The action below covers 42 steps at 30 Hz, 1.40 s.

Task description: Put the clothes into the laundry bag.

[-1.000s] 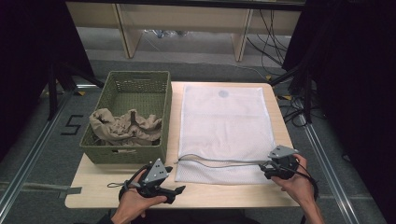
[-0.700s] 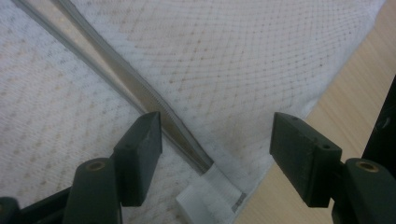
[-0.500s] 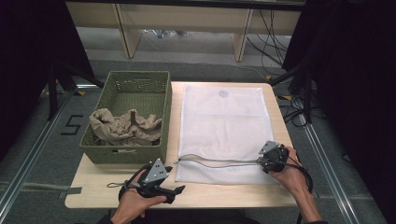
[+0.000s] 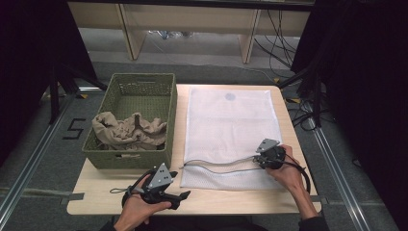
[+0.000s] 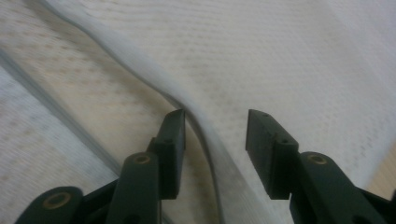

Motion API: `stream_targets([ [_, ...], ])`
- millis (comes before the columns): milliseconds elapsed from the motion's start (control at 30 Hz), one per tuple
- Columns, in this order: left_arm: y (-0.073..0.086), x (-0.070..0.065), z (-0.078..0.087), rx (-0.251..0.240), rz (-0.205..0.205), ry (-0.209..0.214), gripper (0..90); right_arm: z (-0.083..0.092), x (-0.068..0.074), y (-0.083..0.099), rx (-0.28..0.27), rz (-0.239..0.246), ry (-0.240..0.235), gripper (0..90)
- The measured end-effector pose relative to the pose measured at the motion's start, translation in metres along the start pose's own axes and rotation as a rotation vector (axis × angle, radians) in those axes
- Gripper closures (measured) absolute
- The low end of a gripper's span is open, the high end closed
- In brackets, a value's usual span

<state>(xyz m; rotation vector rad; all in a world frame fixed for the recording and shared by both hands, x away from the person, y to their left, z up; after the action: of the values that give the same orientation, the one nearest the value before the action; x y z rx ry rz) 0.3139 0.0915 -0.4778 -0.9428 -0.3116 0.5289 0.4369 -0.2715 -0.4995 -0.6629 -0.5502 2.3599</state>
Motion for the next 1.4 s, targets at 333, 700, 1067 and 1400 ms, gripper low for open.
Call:
stream_targets([
  [333,0.000,0.001,0.000,-0.010,-0.007,0.001,23.4,-0.017,0.023,-0.027,-0.003,0.056,-0.142,73.3],
  [700,0.000,0.003,0.001,0.001,-0.015,0.003,23.5,-0.020,0.017,-0.028,0.026,0.030,-0.212,77.2],
  [1067,0.000,0.004,0.002,-0.001,-0.022,-0.009,23.8,-0.011,0.013,-0.043,-0.007,0.027,-0.146,89.6],
  [1400,-0.007,0.009,0.005,-0.040,-0.001,-0.019,24.1,0.031,0.008,-0.070,-0.135,0.042,-0.084,89.9],
])
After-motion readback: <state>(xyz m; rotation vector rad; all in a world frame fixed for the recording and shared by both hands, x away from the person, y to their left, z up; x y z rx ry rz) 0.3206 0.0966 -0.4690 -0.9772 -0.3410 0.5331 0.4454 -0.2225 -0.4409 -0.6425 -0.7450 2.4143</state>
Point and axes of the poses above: each handheld gripper's, and its own axes: z roughly backward along the jaws, y roughly out of its underside, x roughly to its left, the point moved 2 cm from there along -z, roughly forward along the jaws, and after that the axes turned 6 degrees about -z, right-handed, at the moved point
